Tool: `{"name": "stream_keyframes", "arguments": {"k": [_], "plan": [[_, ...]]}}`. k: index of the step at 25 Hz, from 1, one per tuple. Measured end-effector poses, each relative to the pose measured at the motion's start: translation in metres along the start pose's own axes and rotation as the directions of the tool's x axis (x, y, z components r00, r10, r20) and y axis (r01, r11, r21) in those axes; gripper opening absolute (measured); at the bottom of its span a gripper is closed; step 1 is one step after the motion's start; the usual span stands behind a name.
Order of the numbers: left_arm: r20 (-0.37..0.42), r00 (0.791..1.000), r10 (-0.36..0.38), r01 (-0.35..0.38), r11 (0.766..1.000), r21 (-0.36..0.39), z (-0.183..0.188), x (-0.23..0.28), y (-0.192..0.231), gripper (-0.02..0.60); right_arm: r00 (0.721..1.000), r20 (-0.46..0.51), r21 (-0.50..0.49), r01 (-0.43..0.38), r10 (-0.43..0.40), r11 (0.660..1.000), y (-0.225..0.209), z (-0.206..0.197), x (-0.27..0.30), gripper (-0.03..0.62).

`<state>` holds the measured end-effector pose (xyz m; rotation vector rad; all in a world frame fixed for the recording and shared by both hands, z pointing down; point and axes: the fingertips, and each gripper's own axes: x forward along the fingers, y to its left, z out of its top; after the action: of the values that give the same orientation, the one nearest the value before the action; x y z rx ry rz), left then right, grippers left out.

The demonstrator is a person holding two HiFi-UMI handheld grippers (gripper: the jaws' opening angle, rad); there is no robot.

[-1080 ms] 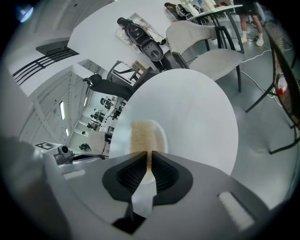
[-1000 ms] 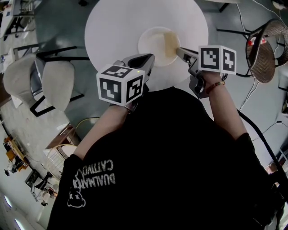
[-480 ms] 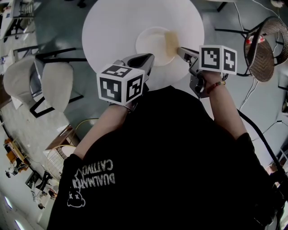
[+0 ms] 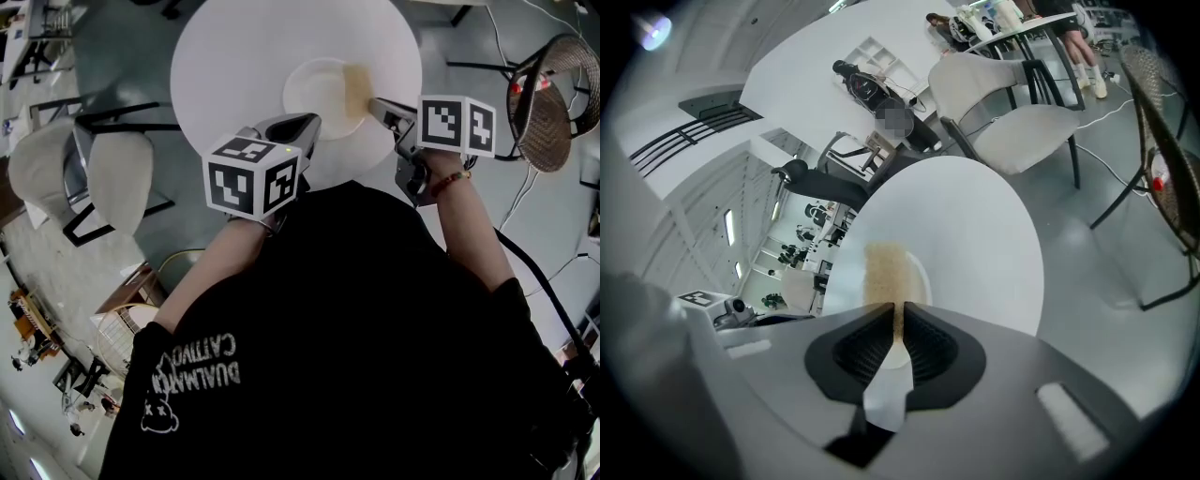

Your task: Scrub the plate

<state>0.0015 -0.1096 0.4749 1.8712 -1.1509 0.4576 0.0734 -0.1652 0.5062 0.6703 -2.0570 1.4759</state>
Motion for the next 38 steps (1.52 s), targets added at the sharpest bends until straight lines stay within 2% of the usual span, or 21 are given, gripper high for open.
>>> {"name": "stream_keyframes", "arguments": {"k": [5,9,13,22,30,38], "plan": [[0.012,0.999,0.041,-0.041,0.999,-0.024,0.001,-0.007,0.005,-0.002,0.998,-0.039,-0.027,-0.058,0.057,0.998,0.016,0.0,0.007,0.035],[0.026,0.993,0.112,-0.111,0.993,-0.042,-0.003,-0.016,0.022,-0.002,0.991,-0.097,-0.066,-0.094,0.088,0.993,0.033,-0.009,0.025,0.035],[0.048,0.985,0.168,-0.163,0.982,-0.092,-0.007,-0.024,0.037,-0.002,0.982,-0.158,-0.108,-0.126,0.108,0.986,0.046,-0.017,0.04,0.035],[0.065,0.981,0.181,-0.17,0.974,-0.149,-0.018,-0.036,0.051,-0.002,0.961,-0.255,-0.162,-0.156,0.112,0.974,0.067,-0.035,0.067,0.035],[0.063,0.981,0.182,-0.17,0.972,-0.161,-0.024,-0.038,0.054,-0.002,0.957,-0.269,-0.165,-0.152,0.104,0.974,0.067,-0.038,0.072,0.035],[0.066,0.982,0.179,-0.168,0.974,-0.152,-0.025,-0.044,0.053,-0.002,0.967,-0.242,-0.16,-0.122,0.081,0.98,0.059,-0.033,0.065,0.035]]}}
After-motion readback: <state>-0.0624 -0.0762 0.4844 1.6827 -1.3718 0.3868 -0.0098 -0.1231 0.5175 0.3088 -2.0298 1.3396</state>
